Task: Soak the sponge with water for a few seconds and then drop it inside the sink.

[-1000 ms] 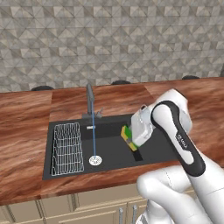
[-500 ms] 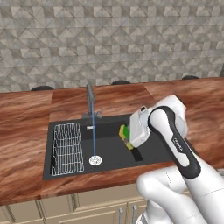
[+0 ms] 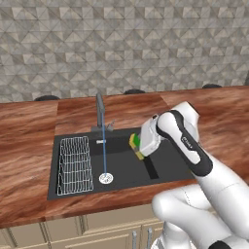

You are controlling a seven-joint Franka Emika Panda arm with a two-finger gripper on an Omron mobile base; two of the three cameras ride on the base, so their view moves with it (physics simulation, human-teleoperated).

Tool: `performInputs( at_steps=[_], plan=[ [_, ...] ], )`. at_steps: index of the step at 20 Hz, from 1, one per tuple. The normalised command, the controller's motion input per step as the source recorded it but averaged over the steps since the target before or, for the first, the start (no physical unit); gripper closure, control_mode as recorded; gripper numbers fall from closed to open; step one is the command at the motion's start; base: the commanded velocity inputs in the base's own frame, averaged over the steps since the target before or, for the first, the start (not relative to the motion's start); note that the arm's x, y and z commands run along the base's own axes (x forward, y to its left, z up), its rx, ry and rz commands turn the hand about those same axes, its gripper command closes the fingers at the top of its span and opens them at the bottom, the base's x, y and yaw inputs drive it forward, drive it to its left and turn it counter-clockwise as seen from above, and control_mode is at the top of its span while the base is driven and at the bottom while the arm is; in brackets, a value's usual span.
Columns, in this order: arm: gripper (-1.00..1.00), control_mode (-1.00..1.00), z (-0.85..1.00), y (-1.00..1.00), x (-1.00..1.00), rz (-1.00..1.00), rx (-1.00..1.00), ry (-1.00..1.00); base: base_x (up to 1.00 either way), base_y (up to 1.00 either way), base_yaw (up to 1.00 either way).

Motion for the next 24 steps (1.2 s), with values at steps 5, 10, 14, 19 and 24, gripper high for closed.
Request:
performInputs(
  at_steps=[5, 10, 14, 19, 24],
  plan=[
    [1.0, -1.0, -0.01, 0.0, 0.19, 0.0, 0.0, 0.0, 0.0, 0.0, 0.0],
    [1.0, -1.0, -0.05, 0.0, 0.23, 0.0, 0.0, 0.0, 0.0, 0.0, 0.0],
    [1.0, -1.0, -0.23, 0.0, 0.1, 0.0, 0.0, -0.03, 0.0, 0.0, 0.0],
    [1.0, -1.0, -0.39, 0.0, 0.18, 0.0, 0.0, -0.07, 0.0, 0.0, 0.0],
    [1.0, -1.0, -0.28, 0.01, 0.38, 0.0, 0.0, -0.08, 0.0, 0.0, 0.0]
  ],
)
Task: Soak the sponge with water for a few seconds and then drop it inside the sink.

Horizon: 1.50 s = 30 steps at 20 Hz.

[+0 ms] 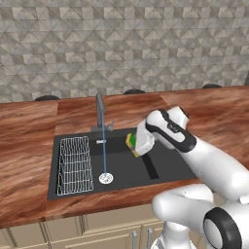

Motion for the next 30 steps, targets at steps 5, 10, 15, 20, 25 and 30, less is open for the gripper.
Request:
performInputs(
  at_steps=[5, 10, 15, 20, 25, 30],
  plan=[
    [1.0, -1.0, -0.11, 0.06, 0.53, 0.0, 0.0, -0.02, 0.0, 0.0, 0.0],
    [1.0, -1.0, -0.11, 0.0, 0.33, 0.0, 0.0, 0.0, 0.0, 0.0, 0.0],
    [1.0, -1.0, -0.1, 0.0, 0.17, 0.0, 0.0, 0.02, 0.0, 0.0, 0.0],
    [1.0, -1.0, -0.25, 0.09, 0.16, 0.0, 0.0, 0.01, 0.0, 0.0, 0.0],
    [1.0, -1.0, -0.33, 0.14, 0.24, 0.0, 0.0, 0.0, 0.0, 0.0, 0.0],
    [1.0, -1.0, -0.34, 0.11, 0.2, 0.0, 0.0, 0.0, 0.0, 0.0, 0.0]
  ],
)
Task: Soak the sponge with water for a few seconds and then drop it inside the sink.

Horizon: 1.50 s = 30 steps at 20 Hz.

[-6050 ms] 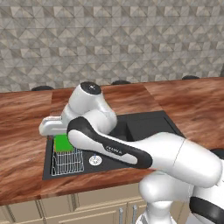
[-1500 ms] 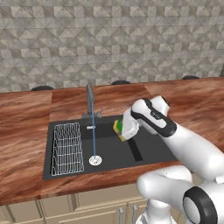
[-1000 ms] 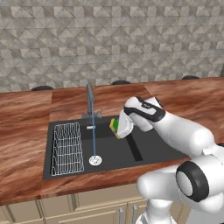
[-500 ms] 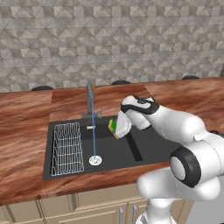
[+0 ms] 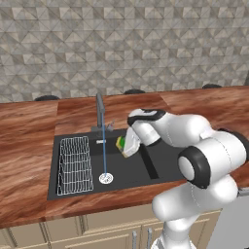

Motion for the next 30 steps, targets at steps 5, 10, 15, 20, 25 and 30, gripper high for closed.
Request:
performInputs(
  at_steps=[5, 10, 15, 20, 25, 30],
  plan=[
    [1.0, -1.0, -0.32, 0.1, 0.26, 0.0, 0.0, 0.0, 0.0, 0.0, 0.0],
    [1.0, -1.0, -0.2, 0.12, 0.23, 0.0, 0.0, 0.0, 0.0, 0.0, 0.0],
    [1.0, -1.0, -0.12, 0.14, 0.34, 0.0, 0.0, 0.0, 0.0, 0.0, 0.0],
    [1.0, -1.0, -0.07, 0.07, 0.35, 0.0, 0.0, 0.0, 0.0, 0.0, 0.0],
    [1.0, -1.0, -0.11, 0.06, 0.3, 0.0, 0.0, 0.0, 0.0, 0.0, 0.0],
    [1.0, -1.0, -0.06, 0.12, 0.1, 0.0, 0.0, 0.0, 0.0, 0.0, 0.0]
  ],
)
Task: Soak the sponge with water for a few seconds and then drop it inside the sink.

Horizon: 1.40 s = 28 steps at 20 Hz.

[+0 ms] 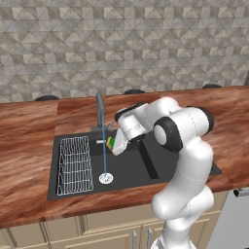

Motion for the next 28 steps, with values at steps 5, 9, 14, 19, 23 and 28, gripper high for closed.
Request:
performInputs(
  at_steps=[5, 9, 14, 19, 23, 28],
  plan=[
    [1.0, -1.0, -0.12, 0.23, 0.0, 0.0, 0.0, 0.0, 0.0, 0.0, 0.0],
    [1.0, -1.0, -0.18, 0.21, 0.0, 0.0, 0.0, 0.0, 0.0, 0.0, 0.0],
    [1.0, -1.0, -0.14, 0.08, 0.0, 0.0, 0.0, 0.0, 0.0, 0.0, 0.0],
    [1.0, -1.0, -0.08, 0.05, 0.06, 0.0, 0.0, 0.0, 0.0, 0.0, 0.0],
    [1.0, -1.0, 0.0, 0.01, -0.02, 0.0, 0.0, 0.0, 0.0, 0.0, 0.0],
    [1.0, -1.0, 0.0, 0.0, -0.22, 0.0, 0.0, 0.0, 0.0, 0.0, 0.0]
  ],
)
